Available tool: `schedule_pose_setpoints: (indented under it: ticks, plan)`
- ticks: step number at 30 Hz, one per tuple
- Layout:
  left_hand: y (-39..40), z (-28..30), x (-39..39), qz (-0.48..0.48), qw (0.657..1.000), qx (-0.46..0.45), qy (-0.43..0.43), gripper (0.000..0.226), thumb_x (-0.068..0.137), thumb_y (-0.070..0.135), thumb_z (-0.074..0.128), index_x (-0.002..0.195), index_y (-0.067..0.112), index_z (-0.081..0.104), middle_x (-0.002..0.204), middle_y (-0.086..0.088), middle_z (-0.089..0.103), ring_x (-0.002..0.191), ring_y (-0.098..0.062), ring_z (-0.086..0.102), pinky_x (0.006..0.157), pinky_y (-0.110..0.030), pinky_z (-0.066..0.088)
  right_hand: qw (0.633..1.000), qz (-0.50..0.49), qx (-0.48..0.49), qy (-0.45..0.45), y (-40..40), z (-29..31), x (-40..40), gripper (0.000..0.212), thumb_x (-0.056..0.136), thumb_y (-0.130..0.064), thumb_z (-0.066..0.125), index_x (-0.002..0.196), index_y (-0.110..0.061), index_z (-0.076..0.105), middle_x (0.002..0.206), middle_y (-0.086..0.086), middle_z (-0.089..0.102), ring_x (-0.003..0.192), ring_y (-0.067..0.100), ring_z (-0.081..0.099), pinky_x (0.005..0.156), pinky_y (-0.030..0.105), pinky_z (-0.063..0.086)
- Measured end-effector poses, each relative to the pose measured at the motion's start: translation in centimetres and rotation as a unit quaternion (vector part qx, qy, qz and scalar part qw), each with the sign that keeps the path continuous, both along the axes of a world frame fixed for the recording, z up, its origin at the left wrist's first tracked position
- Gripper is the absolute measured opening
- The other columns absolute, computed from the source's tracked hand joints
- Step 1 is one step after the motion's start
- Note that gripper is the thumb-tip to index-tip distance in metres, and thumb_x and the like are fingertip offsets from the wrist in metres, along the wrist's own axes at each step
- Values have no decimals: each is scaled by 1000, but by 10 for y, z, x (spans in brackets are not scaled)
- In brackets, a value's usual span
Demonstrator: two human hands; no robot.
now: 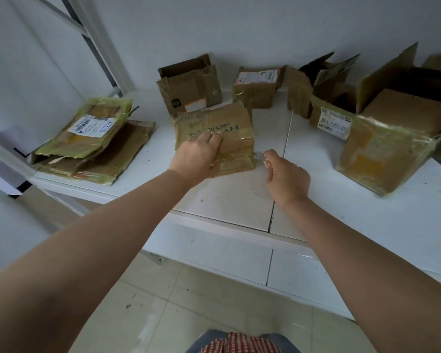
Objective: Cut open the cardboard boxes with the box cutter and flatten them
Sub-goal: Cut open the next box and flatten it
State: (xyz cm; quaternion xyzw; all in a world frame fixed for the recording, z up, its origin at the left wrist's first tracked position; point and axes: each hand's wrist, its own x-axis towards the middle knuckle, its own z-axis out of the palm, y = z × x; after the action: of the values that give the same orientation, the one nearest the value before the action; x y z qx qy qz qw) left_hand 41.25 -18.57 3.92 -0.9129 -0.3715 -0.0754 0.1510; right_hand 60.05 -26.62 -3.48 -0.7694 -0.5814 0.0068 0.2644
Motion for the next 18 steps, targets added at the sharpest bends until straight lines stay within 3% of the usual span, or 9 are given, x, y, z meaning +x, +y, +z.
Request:
schedule_pose_setpoints:
  ticks: [5,9,12,15,18]
  plan:
    - [0,7,0,13,1000,-11,14,66,85,33,68,140,9,41,118,-13,57,98,-32,60,81,-38,49,996,6,-52,-74,-6,5,-3,32,91,-6,44,118,-22,47,89,-1,64,73,24,59,60,26,32]
    - [6,15,-10,11,997,-77,-19,68,89,44,61,145,16,33,122,-9,59,98,-29,61,80,-37,52,995,-15,-48,-86,-9,6,-6,17,94,-9,43,110,-15,46,81,1,62,61,21,50,56,26,33]
    - [11,27,-31,-12,983,-154,-100,61,91,39,47,144,13,30,127,-14,57,108,-32,56,90,-40,48,997,-28,-24,-72,-8,4,-7,12,100,-21,38,105,-14,46,76,-1,59,58,19,49,52,26,32]
    - [13,29,-56,32,975,-199,-97,58,89,33,42,142,14,29,140,-15,44,124,-34,46,103,-42,36,997,-34,-17,-66,-7,3,-7,17,101,-24,35,105,-14,48,74,-1,55,58,21,49,52,28,31]
    - [12,24,-65,69,969,-219,-88,47,99,21,45,144,14,35,145,-12,43,123,-31,48,104,-37,36,997,-47,-1,-59,-8,3,-7,16,100,-22,36,104,-13,49,79,3,60,62,22,49,55,28,32]
